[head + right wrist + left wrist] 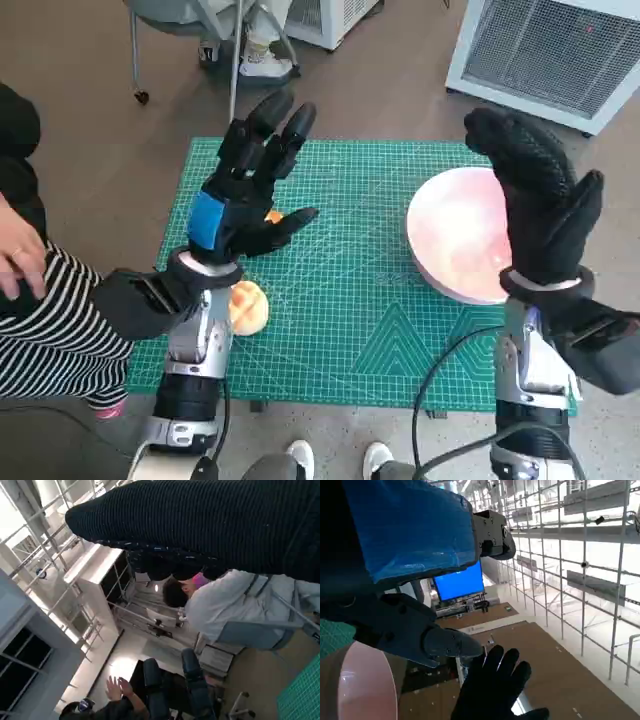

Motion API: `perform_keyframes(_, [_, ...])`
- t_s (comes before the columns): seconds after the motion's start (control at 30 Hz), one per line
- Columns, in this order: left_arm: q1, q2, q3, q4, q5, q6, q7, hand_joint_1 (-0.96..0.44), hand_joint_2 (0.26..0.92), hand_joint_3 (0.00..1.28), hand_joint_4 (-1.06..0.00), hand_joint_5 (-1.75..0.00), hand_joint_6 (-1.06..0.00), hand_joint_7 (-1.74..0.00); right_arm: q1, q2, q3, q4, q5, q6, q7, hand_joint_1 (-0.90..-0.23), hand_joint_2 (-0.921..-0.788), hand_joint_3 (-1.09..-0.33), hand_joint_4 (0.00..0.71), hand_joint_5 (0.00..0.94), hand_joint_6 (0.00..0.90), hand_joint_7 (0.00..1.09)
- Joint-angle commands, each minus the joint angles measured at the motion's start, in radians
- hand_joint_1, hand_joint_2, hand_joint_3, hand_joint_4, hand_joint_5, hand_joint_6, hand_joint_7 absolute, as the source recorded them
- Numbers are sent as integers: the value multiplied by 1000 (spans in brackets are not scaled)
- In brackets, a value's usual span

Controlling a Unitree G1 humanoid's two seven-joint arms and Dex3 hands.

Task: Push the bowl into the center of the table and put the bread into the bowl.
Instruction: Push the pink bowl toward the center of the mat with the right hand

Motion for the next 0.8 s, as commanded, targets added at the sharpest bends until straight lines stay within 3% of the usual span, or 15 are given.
perform_keyframes(0.03, [-6,2,-3,-15,5,3,1,-225,921,239,-176,-2,1,-479,25,-2,-4,2,8,17,-1,-654,-921,-674,157,1,99,379])
perform_keyframes(0.8, [6,5,-1,-24,6,2,2,-227,921,238,-179,-3,1,-478,39,-3,-7,0,-2,17,-8,-648,-921,-674,161,2,100,379])
